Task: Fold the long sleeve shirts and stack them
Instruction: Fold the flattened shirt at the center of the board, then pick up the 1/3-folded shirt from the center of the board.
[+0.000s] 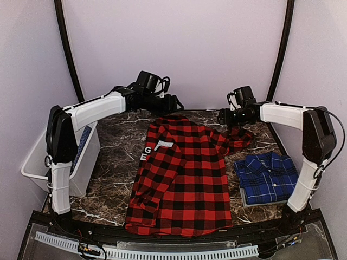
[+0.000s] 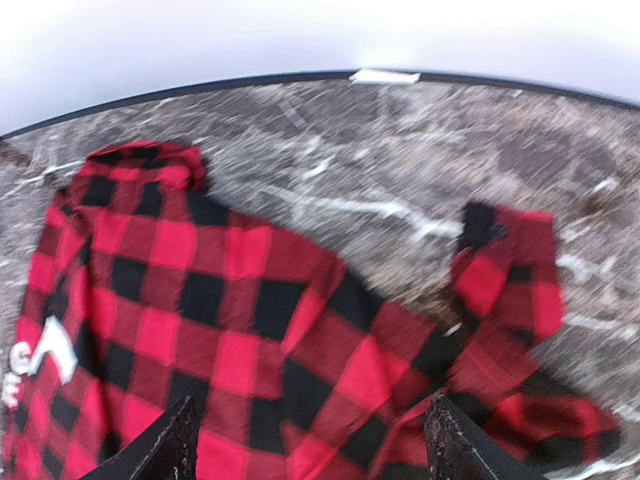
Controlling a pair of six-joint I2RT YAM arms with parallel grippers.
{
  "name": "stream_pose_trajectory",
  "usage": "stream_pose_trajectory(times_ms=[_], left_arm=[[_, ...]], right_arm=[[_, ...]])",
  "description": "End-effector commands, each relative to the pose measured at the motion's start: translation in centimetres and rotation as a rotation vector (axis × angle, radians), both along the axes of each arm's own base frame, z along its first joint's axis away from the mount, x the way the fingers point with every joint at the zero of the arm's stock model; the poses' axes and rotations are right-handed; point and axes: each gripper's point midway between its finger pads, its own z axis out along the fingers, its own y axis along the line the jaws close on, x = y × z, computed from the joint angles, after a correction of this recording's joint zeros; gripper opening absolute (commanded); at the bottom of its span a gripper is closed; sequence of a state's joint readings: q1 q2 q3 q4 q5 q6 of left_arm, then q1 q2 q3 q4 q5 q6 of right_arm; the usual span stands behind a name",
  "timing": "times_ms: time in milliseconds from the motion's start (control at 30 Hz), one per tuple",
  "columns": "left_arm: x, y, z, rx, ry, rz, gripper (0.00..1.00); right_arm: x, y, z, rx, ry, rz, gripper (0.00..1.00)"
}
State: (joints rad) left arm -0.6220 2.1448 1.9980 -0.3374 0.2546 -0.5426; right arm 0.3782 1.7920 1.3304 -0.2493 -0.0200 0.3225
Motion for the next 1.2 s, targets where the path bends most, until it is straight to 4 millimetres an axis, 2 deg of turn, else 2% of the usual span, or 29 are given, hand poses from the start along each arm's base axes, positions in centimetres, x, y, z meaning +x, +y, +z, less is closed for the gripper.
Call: stream_pose_trajectory(times_ms=[0, 33, 67, 100, 133, 167, 200, 233, 267, 300, 333, 400, 533, 633, 767, 833, 933, 1033, 1167], left_arm=[[-3.9, 2.4, 0.0, 0.038, 0.048, -0.006, 0.65], [-4.8, 3.1, 0.1, 0.033, 0.047, -0.002, 0.65], [-5.4, 3.7, 1.1, 0.023, 0.031, 0.005, 0.65], [-6.0, 4.1, -0.1, 0.032, 0.050, 0.009, 0.65], [-6.6, 4.5, 0.7, 0.021, 0.039, 0.009, 0.65], [-7.1, 4.9, -0.4, 0.031, 0.061, 0.012, 0.65], [-7.6, 5.3, 0.2, 0.023, 0.053, 0.014, 0.65], [-8.1, 5.6, -0.8, 0.032, 0.072, 0.017, 0.65], [-8.5, 5.9, -0.4, 0.025, 0.068, 0.017, 0.65], [-9.0, 6.2, -1.2, 0.035, 0.086, 0.018, 0.65], [-9.3, 6.4, -0.9, 0.031, 0.082, 0.020, 0.65], [-10.0, 7.1, -1.9, 0.047, 0.102, 0.029, 0.65], [-10.9, 7.8, -2.5, 0.045, 0.124, 0.043, 0.65], [-11.4, 8.2, -2.9, 0.037, 0.134, 0.048, 0.65], [-12.0, 8.4, -3.7, 0.036, 0.157, 0.053, 0.65], [-12.1, 8.5, -3.9, 0.034, 0.164, 0.055, 0.65], [-12.3, 8.4, -3.9, 0.026, 0.172, 0.053, 0.65], [-12.4, 8.2, -4.0, 0.014, 0.180, 0.044, 0.65], [-12.4, 7.9, -4.1, 0.003, 0.185, 0.034, 0.65]], right_arm=[[3.1, -4.2, -0.8, -0.209, -0.028, -0.077, 0.74], [3.8, -4.8, -0.7, -0.234, -0.031, -0.090, 0.75], [4.3, -5.5, -0.9, -0.261, -0.027, -0.103, 0.75], [4.7, -5.9, -1.4, -0.286, -0.018, -0.104, 0.75], [5.1, -6.3, -1.7, -0.308, -0.012, -0.108, 0.75], [5.5, -6.6, -2.2, -0.328, -0.002, -0.105, 0.74], [5.7, -6.8, -3.1, -0.345, 0.018, -0.093, 0.74], [6.0, -6.9, -3.5, -0.359, 0.027, -0.083, 0.74], [6.1, -7.0, -4.0, -0.373, 0.041, -0.074, 0.74], [6.3, -6.9, -4.5, -0.383, 0.053, -0.063, 0.73], [6.4, -7.0, -4.8, -0.395, 0.062, -0.055, 0.73], [6.4, -7.2, -5.7, -0.417, 0.083, -0.044, 0.72], [6.3, -7.6, -7.2, -0.446, 0.118, -0.038, 0.68], [6.1, -7.7, -7.9, -0.440, 0.138, -0.036, 0.58], [5.6, -7.6, -8.0, -0.419, 0.144, -0.040, 0.36], [5.5, -7.5, -7.5, -0.405, 0.136, -0.045, 0.20], [5.5, -7.3, -5.3, -0.364, 0.092, -0.069, 0.01], [5.3, -6.3, -2.3, -0.273, 0.020, -0.063, 0.00], [4.2, -3.9, 2.3, -0.106, -0.107, 0.002, 0.00]])
